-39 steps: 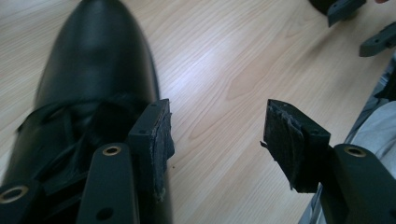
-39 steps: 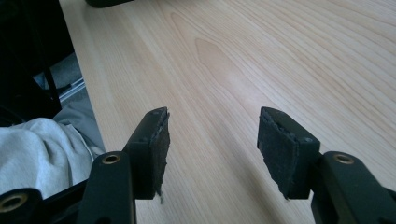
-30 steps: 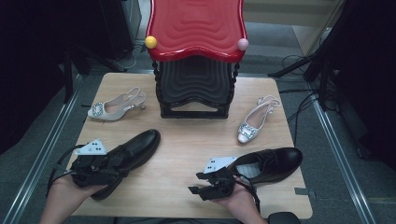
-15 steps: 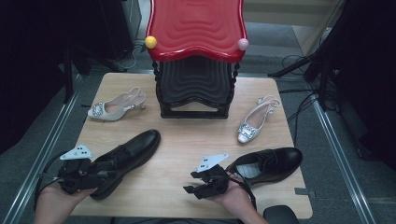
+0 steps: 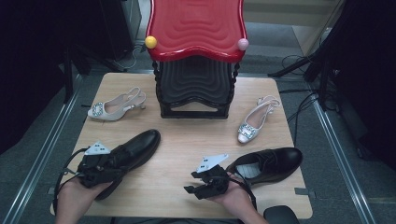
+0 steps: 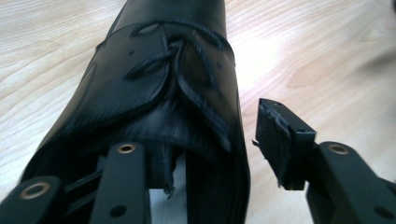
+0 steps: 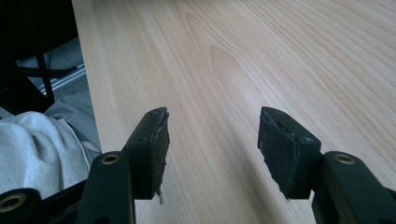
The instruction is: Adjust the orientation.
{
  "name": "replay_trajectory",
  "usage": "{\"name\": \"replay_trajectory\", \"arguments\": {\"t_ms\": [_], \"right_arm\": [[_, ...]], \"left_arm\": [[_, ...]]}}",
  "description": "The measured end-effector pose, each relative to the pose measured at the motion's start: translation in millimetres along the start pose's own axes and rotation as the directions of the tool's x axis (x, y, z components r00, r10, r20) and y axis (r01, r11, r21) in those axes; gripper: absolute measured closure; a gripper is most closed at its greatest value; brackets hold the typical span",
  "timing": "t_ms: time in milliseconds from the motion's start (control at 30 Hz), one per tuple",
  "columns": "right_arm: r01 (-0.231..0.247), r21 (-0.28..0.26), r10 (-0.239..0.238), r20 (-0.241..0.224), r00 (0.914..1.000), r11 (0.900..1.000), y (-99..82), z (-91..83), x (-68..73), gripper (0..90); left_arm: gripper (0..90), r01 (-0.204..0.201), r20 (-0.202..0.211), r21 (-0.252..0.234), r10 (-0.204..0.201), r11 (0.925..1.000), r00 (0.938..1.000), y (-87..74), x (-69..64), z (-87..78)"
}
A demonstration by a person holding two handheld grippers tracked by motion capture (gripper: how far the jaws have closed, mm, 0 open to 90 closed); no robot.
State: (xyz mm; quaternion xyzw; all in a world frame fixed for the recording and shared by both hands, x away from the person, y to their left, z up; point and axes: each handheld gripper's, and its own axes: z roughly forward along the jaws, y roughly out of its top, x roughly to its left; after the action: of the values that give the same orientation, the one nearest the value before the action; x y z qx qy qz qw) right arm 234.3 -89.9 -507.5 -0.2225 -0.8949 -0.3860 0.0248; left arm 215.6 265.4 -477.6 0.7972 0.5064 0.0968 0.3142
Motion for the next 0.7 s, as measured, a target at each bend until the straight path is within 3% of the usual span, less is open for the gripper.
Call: {"name": "replay_trajectory", "arguments": {"t_ms": [100, 200, 267, 533, 700], "right_arm": [[-0.003, 0.000, 0.003, 0.001, 1.0000, 1.0000, -0.9, -0.3, 0.5, 43.9], [-0.002, -0.002, 0.002, 0.006, 1.0000, 1.0000, -2.3, -1.6, 0.7, 43.9], [-0.007, -0.005, 0.007, 0.009, 0.9999, 1.0000, -3.3, -2.7, 0.4, 43.9], [-0.033, -0.017, 0.034, 0.031, 0.9989, 0.9993, -9.9, -8.6, -0.1, 43.9], [-0.049, -0.026, 0.050, 0.048, 0.9976, 0.9985, -15.5, -14.0, 0.6, 43.9]], "left_arm": [[61.2, 0.003, -0.006, 0.007, -0.003, 1.0000, 1.0000, 3.8, -0.9, 3.0], [73.6, -0.025, 0.016, 0.003, 0.025, 0.9997, 0.9996, 4.9, -2.2, 2.5], [76.4, -0.043, 0.020, 0.001, 0.043, 0.9991, 0.9989, 6.5, -3.0, 2.0], [77.6, -0.084, 0.081, -0.051, 0.088, 0.9952, 0.9928, 24.3, -13.7, 4.3], [77.5, -0.116, 0.106, -0.049, 0.120, 0.9921, 0.9871, 36.6, -22.7, 9.5]]}}
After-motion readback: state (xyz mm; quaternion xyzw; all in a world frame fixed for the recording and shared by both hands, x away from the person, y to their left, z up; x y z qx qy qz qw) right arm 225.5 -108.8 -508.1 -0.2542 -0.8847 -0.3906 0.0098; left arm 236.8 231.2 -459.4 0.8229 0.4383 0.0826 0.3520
